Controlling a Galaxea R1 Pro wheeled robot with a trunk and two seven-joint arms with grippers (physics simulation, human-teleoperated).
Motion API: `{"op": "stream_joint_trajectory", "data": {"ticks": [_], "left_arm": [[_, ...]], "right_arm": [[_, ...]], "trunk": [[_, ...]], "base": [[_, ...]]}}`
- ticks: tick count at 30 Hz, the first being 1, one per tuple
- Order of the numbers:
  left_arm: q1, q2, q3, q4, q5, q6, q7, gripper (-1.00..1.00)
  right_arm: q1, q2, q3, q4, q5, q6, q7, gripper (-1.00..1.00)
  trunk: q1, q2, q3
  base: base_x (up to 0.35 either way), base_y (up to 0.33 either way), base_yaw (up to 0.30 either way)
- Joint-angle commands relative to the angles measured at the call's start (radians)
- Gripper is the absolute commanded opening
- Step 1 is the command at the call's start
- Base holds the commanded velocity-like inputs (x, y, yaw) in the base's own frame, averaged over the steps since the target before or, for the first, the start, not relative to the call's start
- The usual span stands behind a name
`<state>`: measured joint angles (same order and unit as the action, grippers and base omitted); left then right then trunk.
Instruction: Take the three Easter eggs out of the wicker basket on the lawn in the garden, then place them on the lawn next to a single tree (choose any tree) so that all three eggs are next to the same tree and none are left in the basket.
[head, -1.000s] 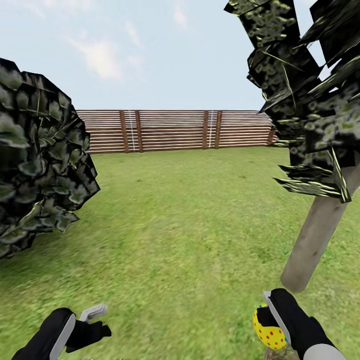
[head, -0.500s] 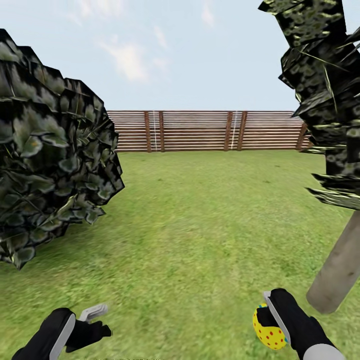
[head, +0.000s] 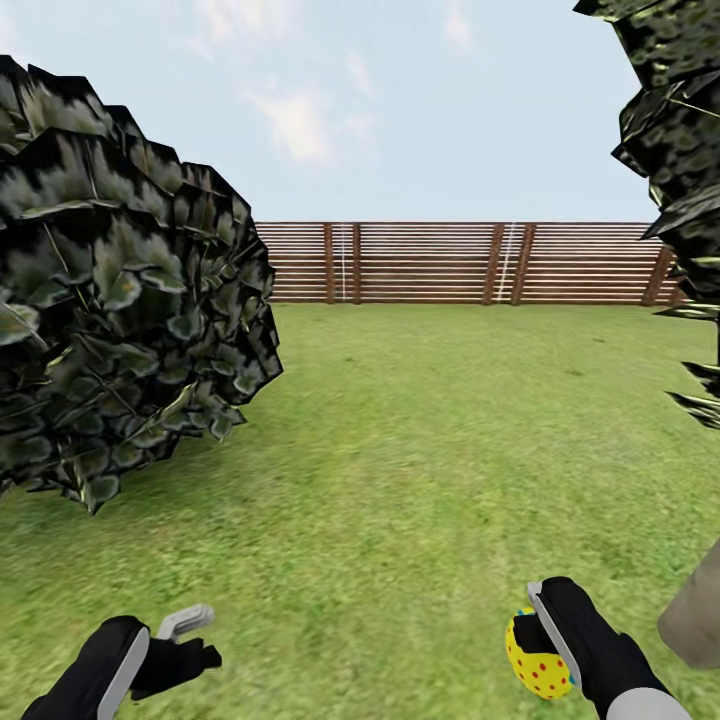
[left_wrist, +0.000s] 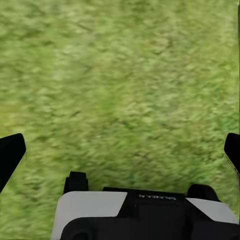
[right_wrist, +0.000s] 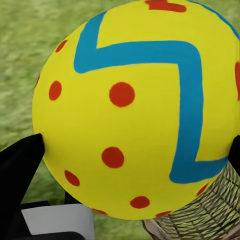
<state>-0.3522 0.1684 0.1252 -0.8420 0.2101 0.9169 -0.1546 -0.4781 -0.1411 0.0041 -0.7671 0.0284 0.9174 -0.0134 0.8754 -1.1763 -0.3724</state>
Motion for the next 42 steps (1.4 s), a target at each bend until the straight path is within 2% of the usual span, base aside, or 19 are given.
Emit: {"op": "stream_joint_trajectory", "data": {"ticks": [1, 17, 35, 42], "left_arm": [[-0.001, 0.0, 0.003, 0.0, -0.002, -0.003, -0.005, 1.0], [-0.001, 0.005, 0.007, 0.055, -0.001, -0.007, -0.02, 1.0], [-0.001, 0.005, 0.007, 0.055, -0.002, -0.007, -0.02, 1.0], [-0.001, 0.003, 0.005, 0.055, -0.002, -0.01, -0.02, 1.0]], "right_arm": [[-0.001, 0.0, 0.0, -0.001, 0.002, 0.005, 0.0, -1.0], [-0.001, 0.0, 0.0, 0.0, 0.001, 0.005, 0.0, -1.0], [-0.001, 0.0, -0.001, 0.0, -0.002, 0.005, 0.0, -1.0], [0.0, 0.0, -0.001, 0.0, -0.001, 0.002, 0.0, -1.0]], "trunk": [[0.0, -0.001, -0.001], [0.0, -0.001, -0.001], [0.0, -0.001, -0.001], [0.0, -0.001, -0.001]], "base": [[0.01, 0.0, 0.007], [0.294, 0.003, 0.0], [0.325, 0.173, 0.0], [0.333, 0.032, 0.0]]}}
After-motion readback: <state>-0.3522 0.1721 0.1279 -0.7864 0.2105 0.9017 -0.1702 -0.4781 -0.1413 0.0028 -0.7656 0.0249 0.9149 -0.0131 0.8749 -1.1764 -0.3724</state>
